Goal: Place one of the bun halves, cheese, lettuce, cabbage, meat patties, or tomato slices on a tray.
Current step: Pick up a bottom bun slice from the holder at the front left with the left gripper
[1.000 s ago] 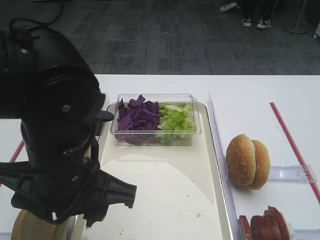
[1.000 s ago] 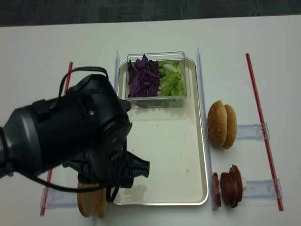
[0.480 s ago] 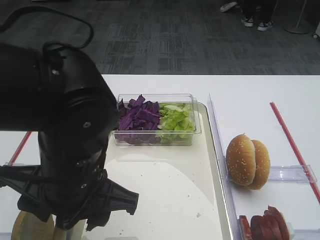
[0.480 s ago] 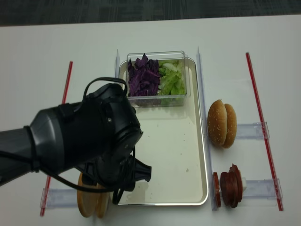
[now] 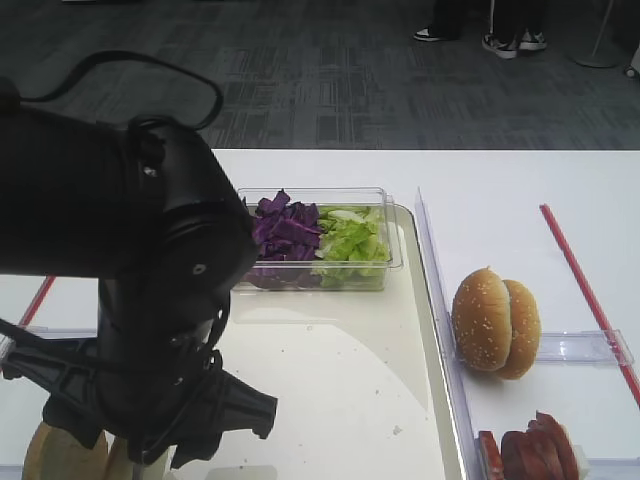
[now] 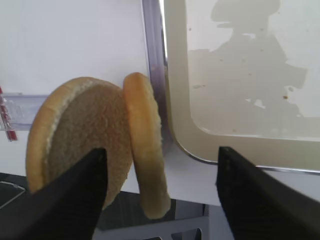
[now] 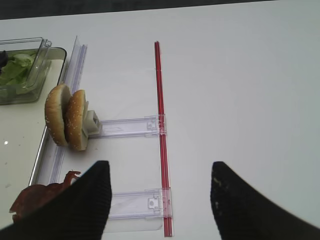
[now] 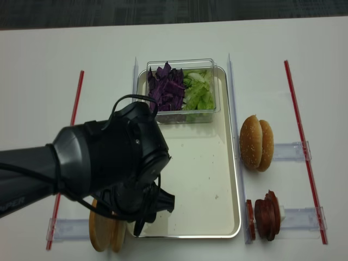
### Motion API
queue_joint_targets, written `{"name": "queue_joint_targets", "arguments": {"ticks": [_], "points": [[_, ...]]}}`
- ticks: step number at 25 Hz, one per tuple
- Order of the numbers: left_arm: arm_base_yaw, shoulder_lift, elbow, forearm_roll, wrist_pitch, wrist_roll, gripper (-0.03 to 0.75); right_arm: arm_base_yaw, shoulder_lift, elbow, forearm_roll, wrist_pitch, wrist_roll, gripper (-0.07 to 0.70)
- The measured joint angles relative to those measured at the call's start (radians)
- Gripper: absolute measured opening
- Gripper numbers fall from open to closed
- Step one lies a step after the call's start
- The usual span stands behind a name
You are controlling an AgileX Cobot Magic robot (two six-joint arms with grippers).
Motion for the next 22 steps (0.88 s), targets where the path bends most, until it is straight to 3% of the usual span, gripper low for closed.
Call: {"name": "queue_joint_targets", "arguments": {"ticks": [22], "points": [[0.0,0.022,0.0,0.056,-0.002,0.0,0.415,0.0,0.0,0.0,0.0,0.0,0.0,0.463]]}}
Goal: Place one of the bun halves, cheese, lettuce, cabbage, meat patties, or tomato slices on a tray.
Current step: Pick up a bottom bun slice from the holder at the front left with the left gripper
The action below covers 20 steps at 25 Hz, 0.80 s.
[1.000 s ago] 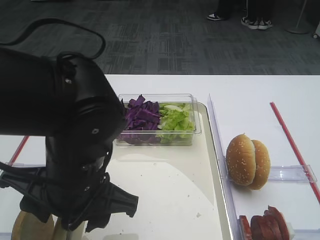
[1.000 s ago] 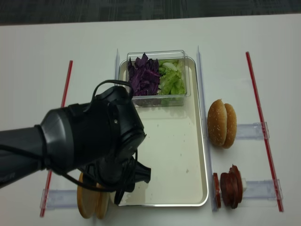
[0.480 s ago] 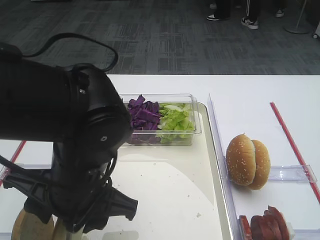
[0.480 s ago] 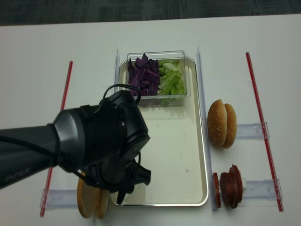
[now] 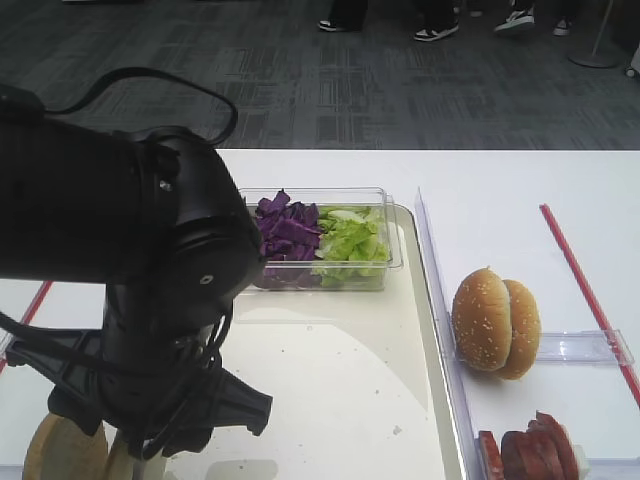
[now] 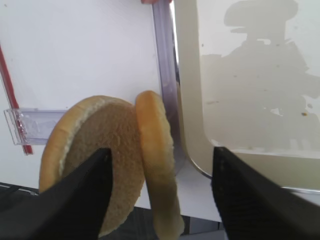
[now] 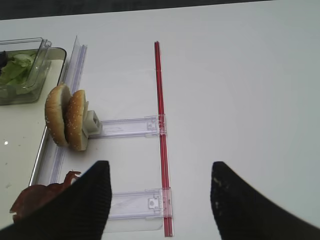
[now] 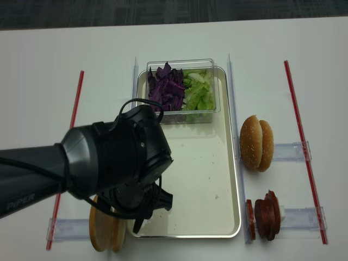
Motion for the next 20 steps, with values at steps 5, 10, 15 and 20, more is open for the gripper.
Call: {"name": "queue_joint_targets", "arguments": {"ticks": [5,10,15,20], "points": [[0.0,0.0,0.0,-0.002,-0.002,0.0,0.415,0.0,0.0,0.0,0.0,0.0,0.0,0.463],[0.0,0.0,0.0,-0.018,-0.002,0.0,0.397,0.0,0.0,0.0,0.0,0.0,0.0,0.463],[0.0,0.0,0.012,-0.036,-0.002,0.0,0.363,0.0,0.0,0.0,0.0,0.0,0.0,0.463],[0.0,0.0,0.012,-0.037,-0.002,0.0,0.343,0.0,0.0,0.0,0.0,0.0,0.0,0.463]]}}
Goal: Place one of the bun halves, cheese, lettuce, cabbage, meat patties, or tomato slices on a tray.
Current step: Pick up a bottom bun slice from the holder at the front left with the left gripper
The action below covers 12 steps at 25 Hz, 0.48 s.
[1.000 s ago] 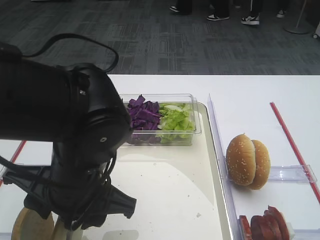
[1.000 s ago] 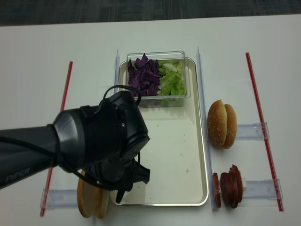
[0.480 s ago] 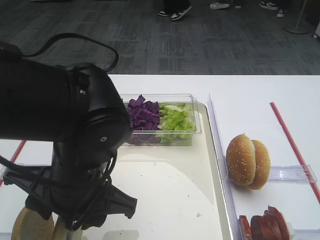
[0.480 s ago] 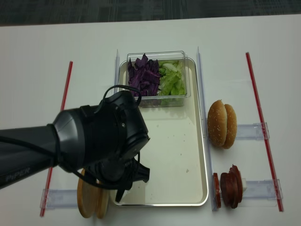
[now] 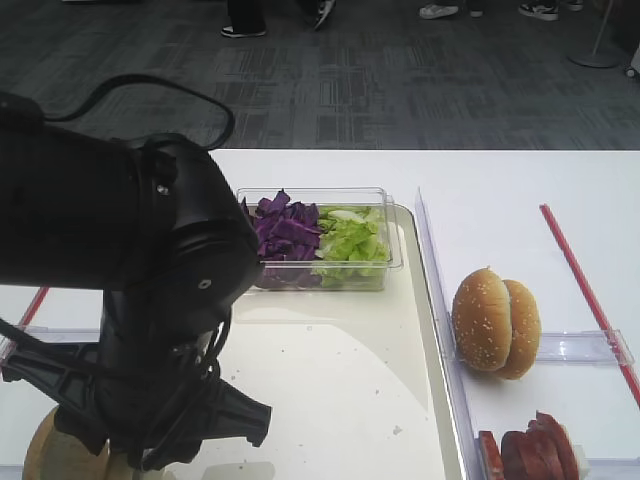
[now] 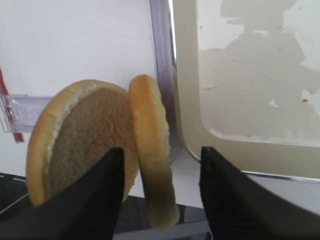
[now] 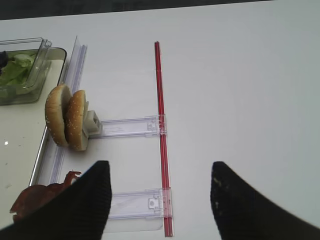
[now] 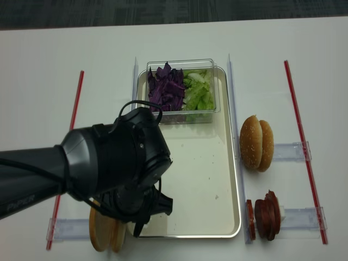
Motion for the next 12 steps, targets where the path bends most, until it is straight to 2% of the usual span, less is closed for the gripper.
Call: {"name": "queue_joint_targets", "arguments": {"ticks": [12], "points": [[0.002,0.0,0.0,0.0,0.0,0.002,0.218,0.0,0.0,0.0,0.0,0.0,0.0,0.463]]}}
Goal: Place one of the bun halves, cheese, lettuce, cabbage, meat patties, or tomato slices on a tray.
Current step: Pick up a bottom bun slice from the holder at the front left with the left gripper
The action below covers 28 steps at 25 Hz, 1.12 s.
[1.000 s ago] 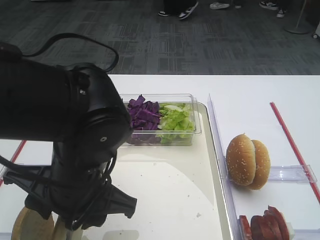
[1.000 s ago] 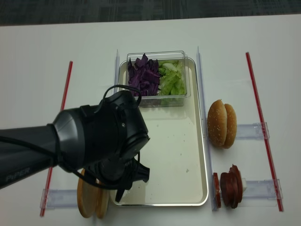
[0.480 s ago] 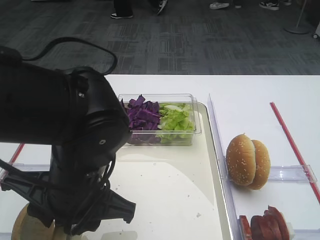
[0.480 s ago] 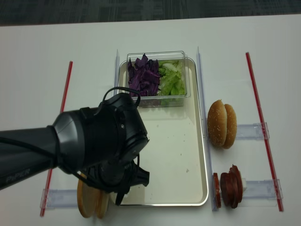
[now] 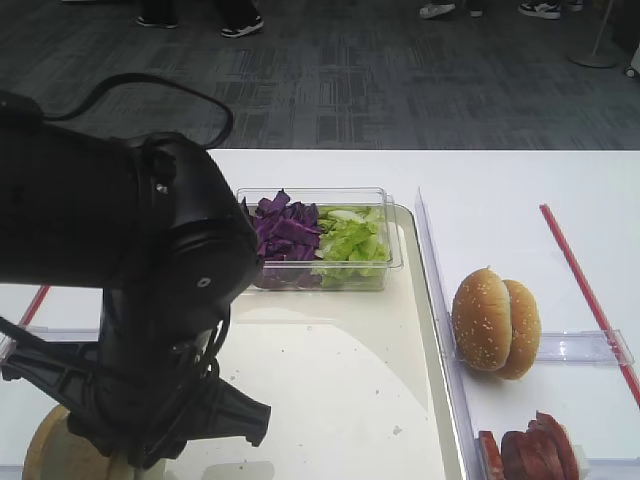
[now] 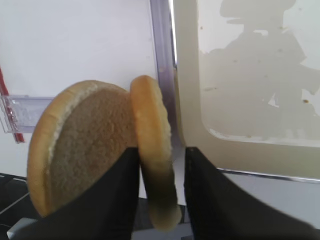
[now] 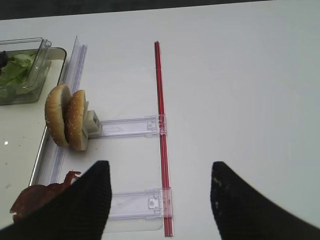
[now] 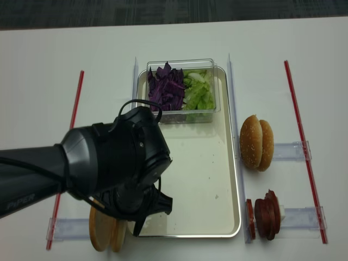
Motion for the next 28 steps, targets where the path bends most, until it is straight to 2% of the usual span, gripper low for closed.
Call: {"name": "queue_joint_targets", "arguments": {"ticks": [10,28], "points": [[0.0,0.0,0.0,-0.002,0.0,0.016,0.127,0.0,0.0,0.0,0.0,0.0,-0.002,0.463],[0.0,-0.003,0.0,-0.002,0.003,0.042,0.085,0.0,0.0,0.0,0.0,-0.002,0.0,0.463]]}}
